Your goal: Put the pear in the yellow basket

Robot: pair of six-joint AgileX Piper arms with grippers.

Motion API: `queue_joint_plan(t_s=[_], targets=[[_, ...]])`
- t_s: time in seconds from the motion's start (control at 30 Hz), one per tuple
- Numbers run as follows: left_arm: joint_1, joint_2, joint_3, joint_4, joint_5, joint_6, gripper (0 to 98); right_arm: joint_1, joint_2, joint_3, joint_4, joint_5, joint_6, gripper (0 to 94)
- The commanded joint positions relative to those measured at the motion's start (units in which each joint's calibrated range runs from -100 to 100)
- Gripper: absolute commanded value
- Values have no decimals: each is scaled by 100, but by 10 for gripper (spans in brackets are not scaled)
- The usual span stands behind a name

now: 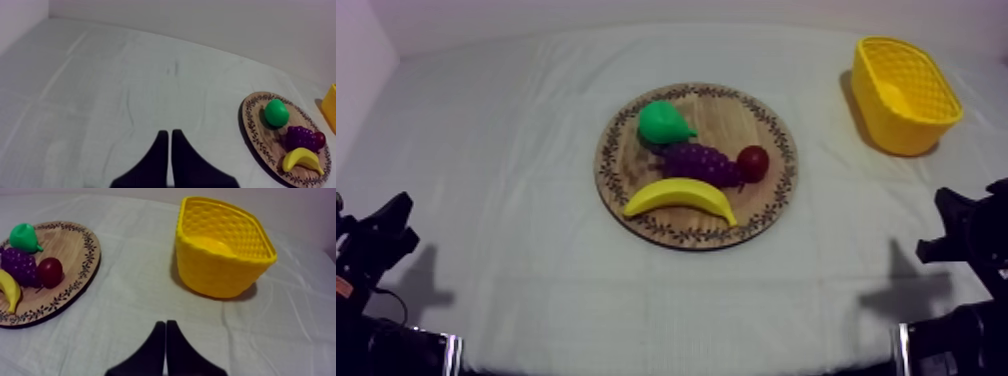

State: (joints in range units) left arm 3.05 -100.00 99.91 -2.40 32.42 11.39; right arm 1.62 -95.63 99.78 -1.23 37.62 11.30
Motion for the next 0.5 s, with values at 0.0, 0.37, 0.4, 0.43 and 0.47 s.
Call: queue_joint_plan(t_s=[0.0, 0.37, 0.4, 0.43, 0.47], targets=[[2, 0, -2, -2, 0, 2, 1, -1, -4, -1, -1, 4, 1, 4], [2, 0, -2, -2, 0, 2, 1, -13, -4, -1, -1, 4, 2, 4], [2, 0, -2, -2, 0, 2, 1, -39, -4, -1, -1, 9, 6, 4], [2, 0, -2, -2, 0, 2, 1, -81, -4, -14, 13, 90, -44, 4], [2, 0, -2, -2, 0, 2, 1, -126, -4, -37, 35, 190, -117, 4]])
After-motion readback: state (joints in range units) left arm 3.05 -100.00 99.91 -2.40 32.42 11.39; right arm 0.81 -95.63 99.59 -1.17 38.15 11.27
